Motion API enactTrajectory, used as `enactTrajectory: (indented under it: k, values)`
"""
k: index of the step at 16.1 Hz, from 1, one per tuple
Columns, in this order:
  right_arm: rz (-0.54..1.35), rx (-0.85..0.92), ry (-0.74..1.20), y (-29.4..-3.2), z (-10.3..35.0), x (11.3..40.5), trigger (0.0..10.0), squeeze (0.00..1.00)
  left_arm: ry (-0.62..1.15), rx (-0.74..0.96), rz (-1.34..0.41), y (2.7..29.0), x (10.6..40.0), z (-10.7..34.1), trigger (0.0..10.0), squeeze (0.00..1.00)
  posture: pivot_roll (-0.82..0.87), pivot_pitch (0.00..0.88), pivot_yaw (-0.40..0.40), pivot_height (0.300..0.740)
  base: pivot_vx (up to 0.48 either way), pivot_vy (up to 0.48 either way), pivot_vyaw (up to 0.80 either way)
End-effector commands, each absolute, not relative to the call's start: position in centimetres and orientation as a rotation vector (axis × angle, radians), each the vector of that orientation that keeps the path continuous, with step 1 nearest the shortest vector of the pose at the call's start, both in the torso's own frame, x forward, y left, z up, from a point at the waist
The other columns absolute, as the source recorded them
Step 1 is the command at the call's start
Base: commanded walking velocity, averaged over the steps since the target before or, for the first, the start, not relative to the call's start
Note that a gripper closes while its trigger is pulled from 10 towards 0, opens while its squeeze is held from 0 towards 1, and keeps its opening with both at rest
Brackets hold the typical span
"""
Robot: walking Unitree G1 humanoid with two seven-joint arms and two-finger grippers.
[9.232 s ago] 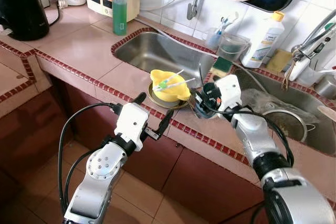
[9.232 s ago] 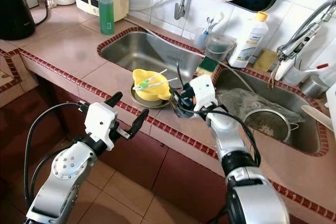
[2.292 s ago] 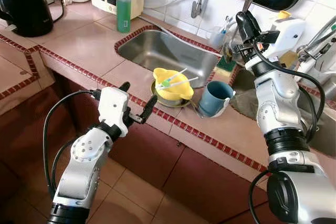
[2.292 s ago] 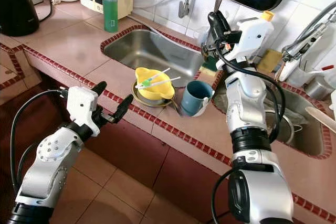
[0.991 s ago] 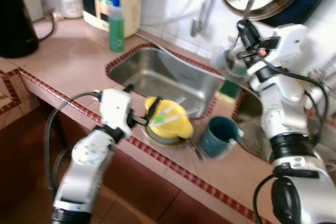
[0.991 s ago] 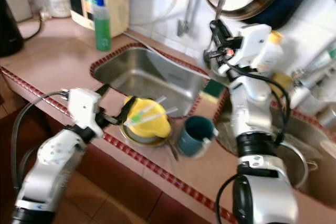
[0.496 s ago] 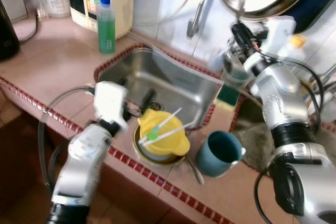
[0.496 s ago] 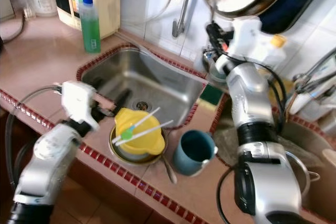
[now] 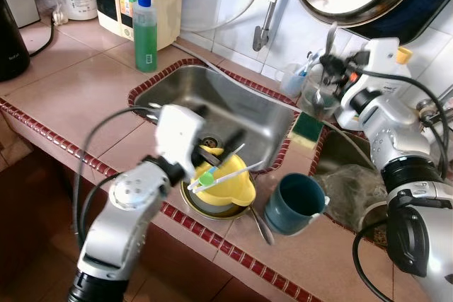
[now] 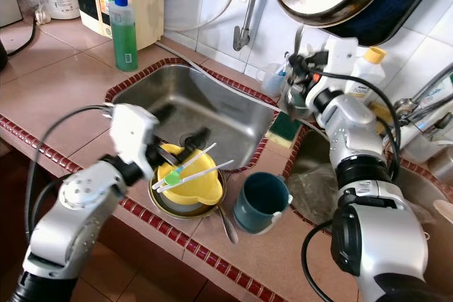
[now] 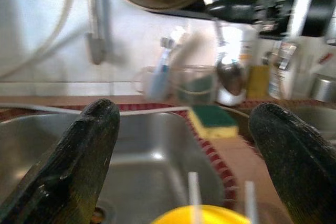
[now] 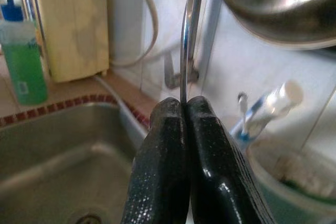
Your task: Kitchen organization
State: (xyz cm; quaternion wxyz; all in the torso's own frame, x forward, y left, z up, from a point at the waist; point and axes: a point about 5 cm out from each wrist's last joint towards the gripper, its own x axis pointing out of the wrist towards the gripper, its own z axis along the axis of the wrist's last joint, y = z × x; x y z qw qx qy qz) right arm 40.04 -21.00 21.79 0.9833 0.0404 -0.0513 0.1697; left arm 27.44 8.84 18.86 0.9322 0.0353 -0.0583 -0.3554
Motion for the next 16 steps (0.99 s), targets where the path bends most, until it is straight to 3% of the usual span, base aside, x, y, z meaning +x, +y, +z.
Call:
enactTrajectory:
  k: [1, 8, 10, 16]
  values:
    - [0.335, 0.092, -0.114, -21.7, 22.7, 40.2, 10.0, 0.00, -0.118, 0.070, -0.779, 8.0, 26.9, 19.2, 10.0, 0.00, 0.06, 0.000, -0.179, 0.740, 0.000, 0.000, 0.00]
    - [0.538, 0.194, -0.070, -18.9, 21.3, 40.2, 10.0, 0.00, -0.093, 0.059, -0.774, 8.1, 26.5, 20.1, 10.0, 0.00, 0.07, 0.002, -0.180, 0.740, 0.000, 0.000, 0.00]
    - [0.580, 0.216, -0.071, -17.9, 21.4, 40.3, 10.0, 0.00, -0.071, 0.071, -0.722, 8.9, 27.0, 20.2, 10.0, 0.00, 0.08, 0.074, -0.169, 0.740, 0.000, 0.000, 0.00]
    - [0.666, 0.325, -0.042, -16.0, 21.6, 40.5, 10.0, 0.00, -0.011, 0.094, -0.689, 10.3, 26.9, 19.7, 10.0, 0.00, 0.08, 0.155, -0.151, 0.740, 0.000, 0.000, 0.00]
